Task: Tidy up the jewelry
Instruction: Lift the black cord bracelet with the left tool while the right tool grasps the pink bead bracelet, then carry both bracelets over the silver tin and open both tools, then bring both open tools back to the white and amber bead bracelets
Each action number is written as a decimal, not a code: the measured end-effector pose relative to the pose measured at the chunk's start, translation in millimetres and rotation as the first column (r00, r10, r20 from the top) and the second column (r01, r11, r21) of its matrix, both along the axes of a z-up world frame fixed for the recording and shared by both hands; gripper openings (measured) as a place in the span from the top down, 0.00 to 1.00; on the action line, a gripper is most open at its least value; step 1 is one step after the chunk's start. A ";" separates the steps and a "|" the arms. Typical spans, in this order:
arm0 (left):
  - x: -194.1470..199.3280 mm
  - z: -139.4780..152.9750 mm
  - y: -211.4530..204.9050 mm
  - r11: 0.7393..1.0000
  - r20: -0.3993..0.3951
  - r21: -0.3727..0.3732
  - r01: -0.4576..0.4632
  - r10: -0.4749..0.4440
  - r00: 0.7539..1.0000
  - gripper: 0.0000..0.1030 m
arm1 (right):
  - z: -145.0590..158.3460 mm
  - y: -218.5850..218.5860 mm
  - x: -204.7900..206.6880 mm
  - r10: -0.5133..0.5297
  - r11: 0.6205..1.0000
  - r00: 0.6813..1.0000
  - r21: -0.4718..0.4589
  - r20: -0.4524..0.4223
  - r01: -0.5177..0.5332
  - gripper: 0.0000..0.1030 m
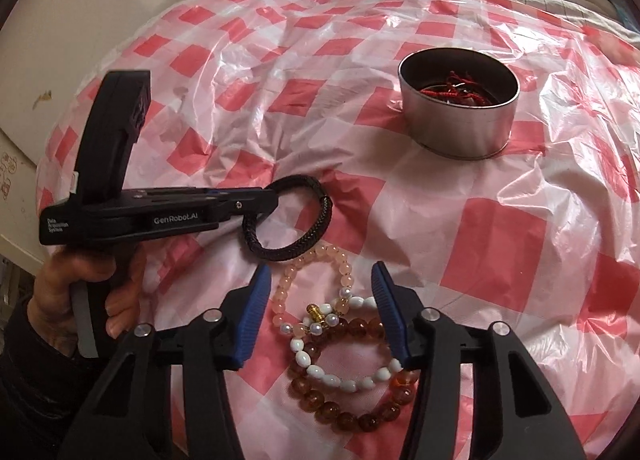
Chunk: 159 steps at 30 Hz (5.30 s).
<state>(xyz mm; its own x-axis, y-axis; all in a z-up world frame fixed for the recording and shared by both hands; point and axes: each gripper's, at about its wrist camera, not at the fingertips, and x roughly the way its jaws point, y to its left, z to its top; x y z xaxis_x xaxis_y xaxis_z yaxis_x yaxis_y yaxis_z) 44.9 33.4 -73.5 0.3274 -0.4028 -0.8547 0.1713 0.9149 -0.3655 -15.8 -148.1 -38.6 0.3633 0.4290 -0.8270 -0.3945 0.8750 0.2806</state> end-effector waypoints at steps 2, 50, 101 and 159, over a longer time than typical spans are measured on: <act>-1.0 -0.1 -4.3 1.000 0.005 0.012 0.013 -0.013 1.000 0.74 | -7.9 3.6 1.3 0.009 0.999 1.000 -0.042 -0.004 -0.009 0.68; 5.3 50.7 -42.5 0.997 0.198 -0.054 0.056 -0.044 0.979 0.92 | 26.9 -118.2 23.8 -0.294 0.806 0.952 0.512 -0.090 0.297 0.92; 76.1 74.9 -89.8 0.976 0.299 -0.220 0.011 0.057 0.953 0.91 | 79.1 -106.8 88.7 -0.394 0.856 0.898 0.433 0.195 0.281 0.90; -40.9 48.7 -74.3 0.980 0.166 0.084 0.183 -0.195 0.967 0.47 | 48.2 -104.4 -12.9 -0.313 0.950 0.946 0.041 0.087 0.310 0.31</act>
